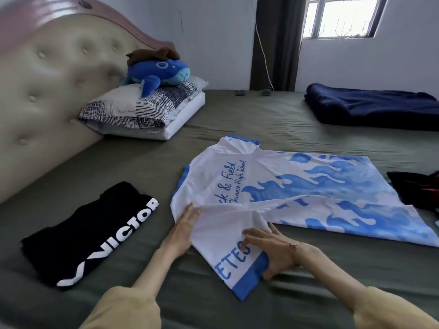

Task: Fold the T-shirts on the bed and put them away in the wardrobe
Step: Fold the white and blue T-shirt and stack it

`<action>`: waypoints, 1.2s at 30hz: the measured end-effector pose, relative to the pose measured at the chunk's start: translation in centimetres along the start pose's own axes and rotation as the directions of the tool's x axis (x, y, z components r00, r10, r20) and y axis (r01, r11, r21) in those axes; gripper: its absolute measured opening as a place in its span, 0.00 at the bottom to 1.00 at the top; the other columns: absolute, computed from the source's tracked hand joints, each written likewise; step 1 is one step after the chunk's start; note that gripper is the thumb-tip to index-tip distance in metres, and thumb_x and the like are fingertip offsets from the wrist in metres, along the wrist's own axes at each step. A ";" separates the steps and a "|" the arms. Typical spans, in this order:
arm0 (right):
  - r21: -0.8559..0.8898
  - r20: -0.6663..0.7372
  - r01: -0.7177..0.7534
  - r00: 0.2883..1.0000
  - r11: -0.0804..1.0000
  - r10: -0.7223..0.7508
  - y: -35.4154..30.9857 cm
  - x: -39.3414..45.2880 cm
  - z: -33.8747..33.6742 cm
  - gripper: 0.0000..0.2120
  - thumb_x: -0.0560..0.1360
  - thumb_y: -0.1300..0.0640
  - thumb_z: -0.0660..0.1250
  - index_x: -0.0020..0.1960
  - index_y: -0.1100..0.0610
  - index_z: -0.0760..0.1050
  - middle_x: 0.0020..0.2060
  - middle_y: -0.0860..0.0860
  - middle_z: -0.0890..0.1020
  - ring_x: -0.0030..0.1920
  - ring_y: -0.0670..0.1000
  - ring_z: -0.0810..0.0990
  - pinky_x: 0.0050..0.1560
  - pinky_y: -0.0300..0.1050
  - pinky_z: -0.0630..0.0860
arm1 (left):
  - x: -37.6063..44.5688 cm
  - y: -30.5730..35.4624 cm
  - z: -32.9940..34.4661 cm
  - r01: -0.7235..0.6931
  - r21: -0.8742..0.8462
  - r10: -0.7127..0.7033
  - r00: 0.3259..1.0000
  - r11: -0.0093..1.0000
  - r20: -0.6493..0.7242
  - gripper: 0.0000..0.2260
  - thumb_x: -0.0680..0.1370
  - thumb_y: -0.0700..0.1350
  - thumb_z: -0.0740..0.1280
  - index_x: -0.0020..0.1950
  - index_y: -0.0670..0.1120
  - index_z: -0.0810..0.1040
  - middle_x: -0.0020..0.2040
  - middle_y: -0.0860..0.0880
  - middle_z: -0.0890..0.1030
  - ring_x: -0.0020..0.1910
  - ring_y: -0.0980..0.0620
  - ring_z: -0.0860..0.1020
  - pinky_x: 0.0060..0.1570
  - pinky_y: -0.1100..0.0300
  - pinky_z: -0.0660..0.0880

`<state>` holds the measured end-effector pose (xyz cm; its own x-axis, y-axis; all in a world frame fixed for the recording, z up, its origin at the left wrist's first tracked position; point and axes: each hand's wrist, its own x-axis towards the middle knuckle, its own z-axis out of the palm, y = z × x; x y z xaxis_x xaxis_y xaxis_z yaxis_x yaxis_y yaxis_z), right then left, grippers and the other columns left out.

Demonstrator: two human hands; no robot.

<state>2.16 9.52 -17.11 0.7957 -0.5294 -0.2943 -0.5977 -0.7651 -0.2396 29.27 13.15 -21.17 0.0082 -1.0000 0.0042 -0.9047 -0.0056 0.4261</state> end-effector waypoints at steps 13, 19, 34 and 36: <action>-0.095 -0.146 -0.099 0.986 0.991 0.084 -0.3 2.1 -0.9 0.13 0.78 0.56 0.59 0.61 0.52 0.73 0.66 0.47 0.70 0.68 0.48 0.65 0.74 0.53 0.48 | -0.4 0.3 -1.5 0.056 -0.038 -0.052 0.993 0.998 0.108 0.30 0.75 0.33 0.55 0.75 0.53 0.62 0.78 0.51 0.38 0.77 0.52 0.51 0.71 0.60 0.56; -0.061 -0.448 -0.257 0.870 0.964 0.204 0.0 6.8 -4.8 0.12 0.79 0.54 0.59 0.58 0.54 0.76 0.54 0.51 0.76 0.58 0.51 0.72 0.54 0.45 0.66 | 1.2 0.4 -2.5 0.086 -0.047 -0.088 0.995 0.995 -0.054 0.19 0.78 0.35 0.53 0.67 0.45 0.71 0.66 0.47 0.66 0.62 0.45 0.72 0.57 0.56 0.68; -0.070 -0.700 -0.577 0.610 0.814 0.372 5.9 19.2 -13.7 0.12 0.79 0.62 0.55 0.51 0.56 0.77 0.48 0.53 0.82 0.45 0.57 0.78 0.57 0.47 0.64 | 11.7 -2.6 -2.9 0.243 0.078 -0.202 0.915 0.967 -0.349 0.16 0.84 0.50 0.48 0.57 0.44 0.72 0.49 0.41 0.80 0.48 0.41 0.77 0.40 0.55 0.65; -0.044 -0.711 -0.588 0.587 0.808 0.388 6.8 20.0 -13.6 0.12 0.79 0.62 0.55 0.50 0.56 0.76 0.46 0.53 0.82 0.39 0.56 0.73 0.60 0.48 0.61 | 13.0 -3.0 -2.7 0.241 0.141 -0.177 0.916 0.960 -0.361 0.17 0.84 0.51 0.47 0.59 0.45 0.71 0.48 0.42 0.80 0.48 0.42 0.78 0.40 0.55 0.65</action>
<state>15.36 -11.21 -12.06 0.3045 -0.8682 0.3918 -0.9462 -0.3229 0.0200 33.24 0.18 -19.94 0.3215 -0.9119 0.2552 -0.9268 -0.2478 0.2821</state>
